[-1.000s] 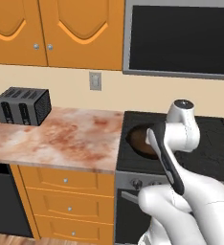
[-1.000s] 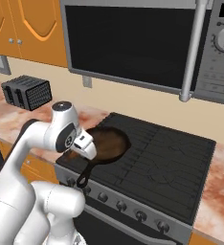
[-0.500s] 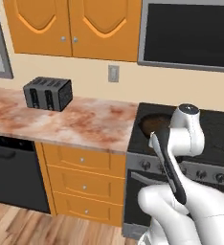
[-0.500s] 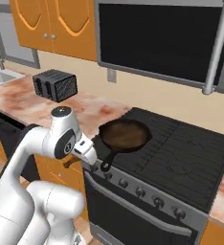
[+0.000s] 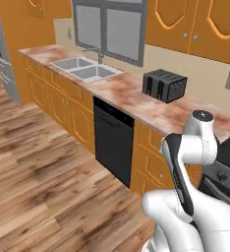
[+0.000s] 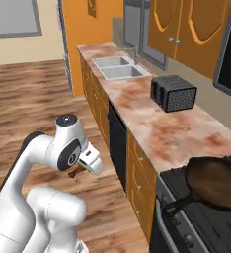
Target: Take the chicken drumsticks from the pan and place one on each plate on the dining counter.
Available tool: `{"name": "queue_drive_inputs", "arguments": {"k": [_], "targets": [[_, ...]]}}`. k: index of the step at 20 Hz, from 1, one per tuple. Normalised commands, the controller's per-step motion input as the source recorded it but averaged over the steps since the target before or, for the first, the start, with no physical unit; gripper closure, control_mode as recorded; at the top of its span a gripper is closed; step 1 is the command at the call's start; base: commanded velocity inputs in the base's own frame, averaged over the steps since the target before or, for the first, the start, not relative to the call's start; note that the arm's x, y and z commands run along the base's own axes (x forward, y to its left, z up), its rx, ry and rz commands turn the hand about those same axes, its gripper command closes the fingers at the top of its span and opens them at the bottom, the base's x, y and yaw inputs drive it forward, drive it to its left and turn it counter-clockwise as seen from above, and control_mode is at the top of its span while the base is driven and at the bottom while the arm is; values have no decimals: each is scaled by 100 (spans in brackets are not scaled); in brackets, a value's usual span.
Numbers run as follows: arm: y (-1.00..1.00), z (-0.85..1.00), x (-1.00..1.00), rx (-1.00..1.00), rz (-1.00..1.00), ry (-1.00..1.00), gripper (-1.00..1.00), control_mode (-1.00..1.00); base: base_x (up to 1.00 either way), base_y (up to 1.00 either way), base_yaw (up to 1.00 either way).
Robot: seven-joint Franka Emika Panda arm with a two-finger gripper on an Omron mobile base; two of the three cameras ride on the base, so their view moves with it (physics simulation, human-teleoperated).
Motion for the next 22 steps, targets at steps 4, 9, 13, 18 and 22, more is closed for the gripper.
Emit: {"name": "queue_drive_inputs", "arguments": {"k": [4,9,13,18,22], "targets": [[0,0,0,0,0,0,100,100,-7,0,100],[0,0,0,0,0,0,100,100,-5,5,100],[0,0,0,0,0,0,100,100,-12,29,100],[0,0,0,0,0,0,100,100,-1,48,100],[0,0,0,0,0,0,100,100,0,52,96]]}}
